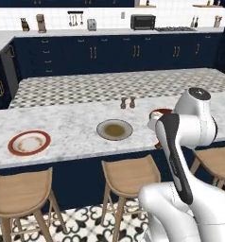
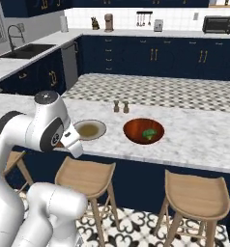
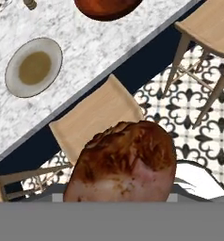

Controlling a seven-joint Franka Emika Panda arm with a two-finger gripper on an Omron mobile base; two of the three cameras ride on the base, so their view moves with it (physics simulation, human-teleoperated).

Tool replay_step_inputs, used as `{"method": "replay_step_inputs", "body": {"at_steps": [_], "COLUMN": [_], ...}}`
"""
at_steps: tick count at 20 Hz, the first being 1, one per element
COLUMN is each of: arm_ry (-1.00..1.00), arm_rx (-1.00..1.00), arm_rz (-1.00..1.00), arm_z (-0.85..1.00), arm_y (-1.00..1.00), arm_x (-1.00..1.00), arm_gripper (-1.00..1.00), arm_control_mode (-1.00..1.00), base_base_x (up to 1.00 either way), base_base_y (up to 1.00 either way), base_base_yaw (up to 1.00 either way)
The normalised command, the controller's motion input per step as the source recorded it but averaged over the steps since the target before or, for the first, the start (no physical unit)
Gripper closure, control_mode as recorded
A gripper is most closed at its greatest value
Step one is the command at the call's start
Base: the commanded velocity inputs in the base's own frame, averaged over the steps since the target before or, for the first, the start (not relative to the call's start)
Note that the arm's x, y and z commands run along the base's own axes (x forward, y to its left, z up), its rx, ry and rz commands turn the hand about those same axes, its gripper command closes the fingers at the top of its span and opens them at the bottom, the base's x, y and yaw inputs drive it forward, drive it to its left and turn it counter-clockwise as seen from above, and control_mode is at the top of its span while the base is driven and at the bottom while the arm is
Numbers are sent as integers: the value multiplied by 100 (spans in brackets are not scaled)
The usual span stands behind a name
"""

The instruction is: Pick the chicken drumstick and broccoli from their plates and place them in the bowl. Then put the bowl in the fridge.

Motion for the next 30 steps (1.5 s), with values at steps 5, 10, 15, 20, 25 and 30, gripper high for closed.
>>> {"method": "replay_step_inputs", "body": {"at_steps": [5, 10, 15, 20, 25, 30], "arm_ry": [0, 0, 0, 0, 0, 0], "arm_rx": [0, 0, 0, 0, 0, -2], "arm_rz": [0, 0, 0, 0, 0, 1], "arm_z": [0, 0, 0, 0, 0, 0], "arm_y": [0, 0, 0, 0, 0, 9], "arm_x": [0, 0, 0, 0, 0, 6], "arm_gripper": [100, 100, 100, 100, 100, 100], "arm_control_mode": [100, 100, 100, 100, 100, -100], "base_base_x": [0, 14, 42, 52, 59, 12], "base_base_y": [-100, -64, 16, 59, 42, 19], "base_base_yaw": [0, 0, 0, 0, 0, 2]}}
